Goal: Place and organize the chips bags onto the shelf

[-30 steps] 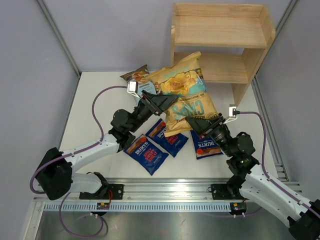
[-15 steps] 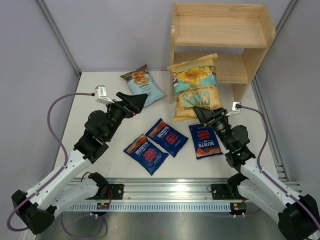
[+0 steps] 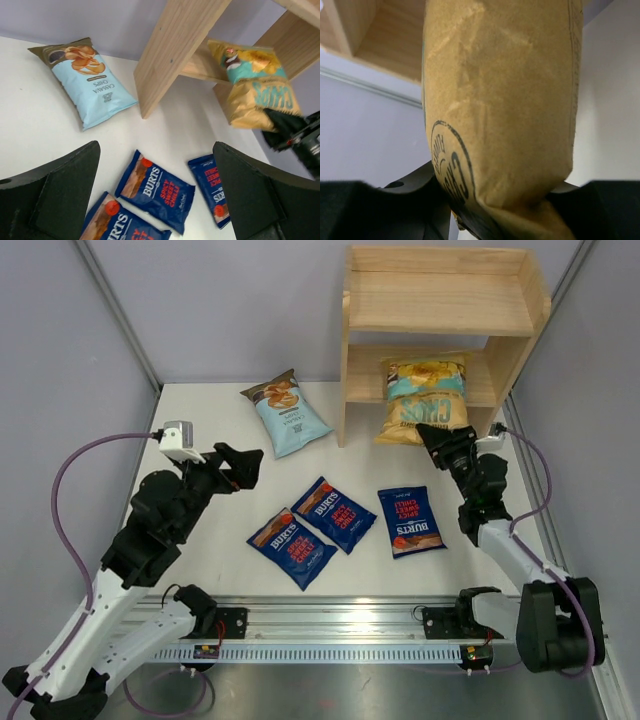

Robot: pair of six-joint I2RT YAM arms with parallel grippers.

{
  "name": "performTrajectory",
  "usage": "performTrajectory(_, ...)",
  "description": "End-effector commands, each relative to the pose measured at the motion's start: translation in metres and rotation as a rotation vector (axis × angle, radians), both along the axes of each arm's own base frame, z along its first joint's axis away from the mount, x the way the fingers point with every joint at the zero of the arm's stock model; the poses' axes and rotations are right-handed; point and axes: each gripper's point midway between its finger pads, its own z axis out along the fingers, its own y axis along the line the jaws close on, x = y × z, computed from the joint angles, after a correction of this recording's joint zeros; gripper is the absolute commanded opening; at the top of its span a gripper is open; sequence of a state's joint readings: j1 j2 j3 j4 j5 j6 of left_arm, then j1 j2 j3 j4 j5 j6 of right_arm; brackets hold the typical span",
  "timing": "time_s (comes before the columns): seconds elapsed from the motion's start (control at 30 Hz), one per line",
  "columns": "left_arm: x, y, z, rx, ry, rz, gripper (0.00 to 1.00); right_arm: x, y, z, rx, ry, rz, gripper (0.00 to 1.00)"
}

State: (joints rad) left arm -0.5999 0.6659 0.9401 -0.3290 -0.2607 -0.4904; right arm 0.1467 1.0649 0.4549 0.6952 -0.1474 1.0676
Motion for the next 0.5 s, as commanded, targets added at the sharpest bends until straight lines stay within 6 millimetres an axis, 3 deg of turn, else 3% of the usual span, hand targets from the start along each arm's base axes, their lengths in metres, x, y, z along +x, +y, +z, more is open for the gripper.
performTrajectory(0.0, -0.01, 0.015, -0.003, 0.119, -0.008, 0.01, 0.99, 0.027, -0.015, 0.054, 0.04, -0.114, 0.023, 0.16)
performTrajectory(0.07, -0.015, 0.021, -0.002, 0.129, -0.019, 0.015, 0.99, 0.04, -0.014, 0.069, 0.039, -0.137, 0.081, 0.13)
performTrajectory(0.1, -0.016, 0.022, -0.001, 0.131, -0.021, 0.017, 0.99, 0.056, -0.028, 0.056, 0.044, -0.101, 0.063, 0.13)
performTrajectory(0.13, -0.019, 0.023, 0.002, 0.132, -0.029, 0.011, 0.99, 0.063, -0.029, 0.064, 0.053, -0.11, 0.085, 0.14)
performTrajectory(0.2, -0.024, 0.024, 0.006, 0.14, -0.035, -0.005, 0.99, 0.083, -0.045, 0.05, 0.102, -0.056, 0.078, 0.13)
performTrajectory(0.27, -0.027, 0.024, 0.007, 0.152, -0.033, -0.015, 0.99, 0.094, -0.051, 0.055, 0.143, -0.048, 0.093, 0.13)
performTrajectory(0.3, -0.029, 0.024, 0.008, 0.154, -0.037, -0.023, 0.99, 0.104, -0.055, 0.041, 0.156, -0.009, 0.094, 0.13)
performTrajectory(0.33, -0.03, 0.025, 0.008, 0.164, -0.04, -0.027, 0.99, 0.11, -0.057, 0.05, 0.15, -0.018, 0.116, 0.13)
performTrajectory(0.4, -0.031, 0.024, 0.005, 0.179, -0.039, -0.034, 0.99, 0.122, -0.06, 0.036, 0.152, 0.034, 0.119, 0.17)
performTrajectory(0.43, -0.031, 0.023, 0.003, 0.185, -0.035, -0.041, 0.99, 0.126, -0.062, 0.041, 0.149, 0.035, 0.12, 0.19)
performTrajectory(0.47, -0.031, 0.022, 0.001, 0.189, -0.031, -0.048, 0.99, 0.129, -0.064, 0.033, 0.149, 0.072, 0.112, 0.27)
